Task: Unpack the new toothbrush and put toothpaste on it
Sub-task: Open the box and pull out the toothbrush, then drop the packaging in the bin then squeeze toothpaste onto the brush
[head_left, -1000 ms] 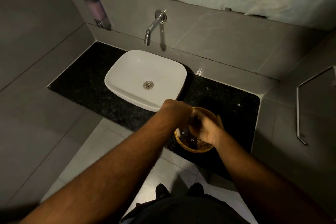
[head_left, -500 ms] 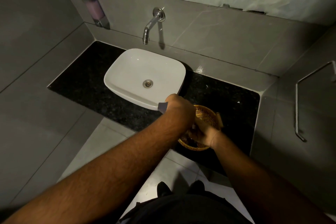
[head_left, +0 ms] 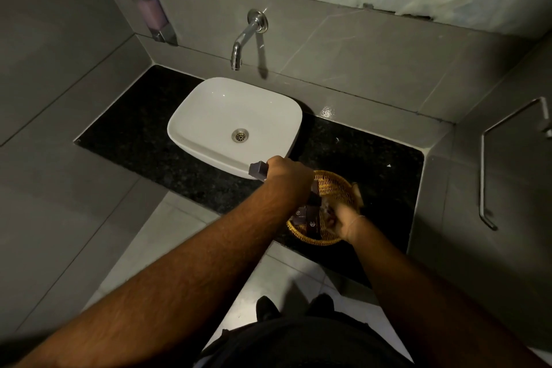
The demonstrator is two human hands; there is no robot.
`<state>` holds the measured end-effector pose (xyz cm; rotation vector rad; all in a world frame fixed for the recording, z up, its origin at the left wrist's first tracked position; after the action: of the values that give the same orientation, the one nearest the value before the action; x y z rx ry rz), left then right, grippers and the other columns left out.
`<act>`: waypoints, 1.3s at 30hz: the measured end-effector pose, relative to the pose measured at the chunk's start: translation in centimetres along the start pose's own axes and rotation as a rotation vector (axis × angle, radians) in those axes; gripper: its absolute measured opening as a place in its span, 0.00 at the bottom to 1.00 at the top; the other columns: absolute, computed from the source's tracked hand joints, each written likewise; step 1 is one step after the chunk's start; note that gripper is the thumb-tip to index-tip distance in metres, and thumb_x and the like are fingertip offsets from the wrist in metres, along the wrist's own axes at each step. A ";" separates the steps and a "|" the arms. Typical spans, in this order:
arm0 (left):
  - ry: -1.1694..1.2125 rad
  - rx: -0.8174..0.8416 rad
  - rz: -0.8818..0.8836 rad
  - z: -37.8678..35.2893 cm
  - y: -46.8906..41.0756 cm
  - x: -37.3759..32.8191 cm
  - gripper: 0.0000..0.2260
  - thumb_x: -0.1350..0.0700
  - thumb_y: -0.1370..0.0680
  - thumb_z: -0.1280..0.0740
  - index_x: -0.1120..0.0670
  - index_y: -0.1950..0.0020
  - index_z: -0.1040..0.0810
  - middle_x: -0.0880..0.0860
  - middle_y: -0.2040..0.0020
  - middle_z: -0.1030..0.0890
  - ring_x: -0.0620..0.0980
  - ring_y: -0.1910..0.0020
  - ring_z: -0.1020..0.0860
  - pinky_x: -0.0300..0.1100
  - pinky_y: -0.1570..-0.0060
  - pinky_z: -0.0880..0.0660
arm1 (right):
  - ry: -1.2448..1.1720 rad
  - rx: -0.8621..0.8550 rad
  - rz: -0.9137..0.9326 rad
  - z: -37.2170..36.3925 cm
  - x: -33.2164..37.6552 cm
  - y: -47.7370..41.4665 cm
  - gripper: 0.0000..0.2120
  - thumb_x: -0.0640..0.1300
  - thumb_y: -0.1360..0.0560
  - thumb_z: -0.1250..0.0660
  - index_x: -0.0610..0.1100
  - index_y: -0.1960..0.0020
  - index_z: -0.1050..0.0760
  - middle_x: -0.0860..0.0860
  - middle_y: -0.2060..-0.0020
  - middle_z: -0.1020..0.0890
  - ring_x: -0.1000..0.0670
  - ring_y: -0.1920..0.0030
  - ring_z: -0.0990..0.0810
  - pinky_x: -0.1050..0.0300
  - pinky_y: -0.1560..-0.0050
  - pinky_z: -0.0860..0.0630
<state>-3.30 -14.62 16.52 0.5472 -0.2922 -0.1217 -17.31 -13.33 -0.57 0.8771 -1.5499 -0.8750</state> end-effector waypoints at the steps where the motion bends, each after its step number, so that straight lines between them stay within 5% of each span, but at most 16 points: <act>1: 0.036 -0.003 0.007 -0.3 0.0 0.3 0.18 0.49 0.18 0.28 0.52 0.29 0.22 0.54 0.42 0.15 0.58 0.41 0.15 0.53 0.43 0.23 | 0.016 -0.021 0.025 0.3 0.1 -0.1 0.14 0.43 0.23 0.27 0.59 0.47 0.28 0.48 0.62 0.23 0.53 0.69 0.29 0.68 0.82 0.33; 5: 0.231 -0.037 0.037 -2.3 0.0 1.6 0.25 0.50 0.19 0.27 0.53 0.25 0.29 0.55 0.38 0.16 0.60 0.39 0.16 0.56 0.41 0.22 | 0.060 -0.066 0.040 1.6 0.1 -0.8 0.21 0.46 0.20 0.30 0.53 0.28 0.28 0.48 0.65 0.25 0.56 0.78 0.34 0.68 0.83 0.40; 7: 0.331 -0.053 0.050 -4.1 -0.1 2.5 0.20 0.50 0.19 0.29 0.51 0.28 0.28 0.55 0.40 0.16 0.59 0.40 0.16 0.57 0.40 0.21 | 0.048 -0.103 0.108 2.1 0.8 -0.8 0.27 0.44 0.18 0.32 0.63 0.23 0.34 0.47 0.57 0.22 0.55 0.76 0.34 0.68 0.80 0.40; 10: 0.533 -0.015 0.074 -7.5 0.0 3.6 0.12 0.52 0.18 0.31 0.48 0.34 0.23 0.53 0.42 0.16 0.57 0.41 0.16 0.59 0.39 0.19 | 0.035 -0.090 0.157 2.0 1.3 -0.3 0.36 0.42 0.20 0.30 0.72 0.24 0.39 0.47 0.55 0.22 0.54 0.73 0.36 0.68 0.78 0.40; 15: 0.914 0.007 0.236 -13.7 1.4 5.7 0.13 0.47 0.22 0.29 0.46 0.37 0.19 0.50 0.46 0.15 0.53 0.45 0.15 0.54 0.41 0.18 | 0.076 -0.115 0.140 1.5 1.3 -0.3 0.38 0.39 0.23 0.27 0.64 0.23 0.37 0.46 0.58 0.23 0.54 0.72 0.33 0.68 0.80 0.39; 18: 1.033 -0.027 0.383 -17.3 2.9 7.2 0.13 0.46 0.23 0.28 0.43 0.39 0.17 0.47 0.51 0.16 0.52 0.47 0.15 0.46 0.49 0.20 | 0.146 -0.133 0.201 1.1 1.9 -0.2 0.44 0.33 0.25 0.28 0.62 0.20 0.41 0.42 0.49 0.20 0.52 0.67 0.28 0.67 0.80 0.38; 21: 1.097 -0.058 0.543 -21.1 5.1 8.8 0.15 0.45 0.23 0.27 0.46 0.37 0.16 0.50 0.45 0.14 0.54 0.44 0.15 0.48 0.44 0.19 | 0.190 -0.154 0.246 0.6 2.4 0.1 0.48 0.31 0.26 0.28 0.64 0.19 0.44 0.41 0.42 0.20 0.51 0.63 0.24 0.63 0.74 0.36; 26: 1.321 -0.142 0.871 -27.5 9.2 11.2 0.15 0.53 0.25 0.22 0.56 0.40 0.15 0.57 0.46 0.13 0.60 0.44 0.15 0.48 0.47 0.20 | 0.147 -0.172 0.249 -0.7 1.7 -0.1 0.40 0.32 0.27 0.26 0.58 0.23 0.36 0.46 0.48 0.21 0.50 0.57 0.22 0.62 0.75 0.30; 29: 1.456 -0.167 1.010 -31.1 10.6 11.5 0.11 0.57 0.25 0.22 0.58 0.44 0.14 0.61 0.48 0.12 0.62 0.45 0.14 0.53 0.43 0.17 | 0.163 -0.206 0.227 -1.4 0.3 -0.6 0.15 0.34 0.26 0.25 0.50 0.51 0.26 0.50 0.60 0.22 0.51 0.62 0.22 0.57 0.68 0.26; 30: 1.495 -0.165 1.049 -32.3 10.6 11.7 0.11 0.56 0.24 0.23 0.59 0.43 0.14 0.61 0.47 0.12 0.63 0.44 0.14 0.54 0.41 0.17 | 0.209 -0.209 0.214 -1.5 -0.3 -1.3 0.14 0.35 0.26 0.25 0.49 0.58 0.27 0.49 0.61 0.21 0.50 0.63 0.21 0.55 0.66 0.25; 35: 1.618 -0.185 1.149 -36.7 8.6 13.4 0.08 0.56 0.25 0.21 0.57 0.48 0.14 0.61 0.48 0.13 0.64 0.42 0.15 0.49 0.46 0.21 | 0.449 -0.265 0.207 -1.0 -2.7 -2.6 0.05 0.45 0.23 0.26 0.45 0.52 0.21 0.46 0.54 0.18 0.47 0.56 0.19 0.49 0.55 0.19; 39: 1.680 -0.037 1.109 -41.1 5.8 14.4 0.22 0.58 0.23 0.22 0.62 0.30 0.19 0.65 0.36 0.15 0.66 0.35 0.16 0.54 0.32 0.21 | 0.498 -0.271 0.261 0.6 -4.0 -2.7 0.09 0.48 0.23 0.26 0.44 0.48 0.18 0.43 0.53 0.18 0.45 0.56 0.21 0.55 0.59 0.24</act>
<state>23.14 7.83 -10.42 0.2384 1.0692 1.3630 -17.14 -10.95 -4.87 0.6186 -1.0529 -0.6006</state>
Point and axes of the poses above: each hand's wrist, its own y-axis away from the middle knuckle, its own z-axis out of the back of the hand, x = y × z, the point moved 7 cm from there along -y, towards the middle knuckle
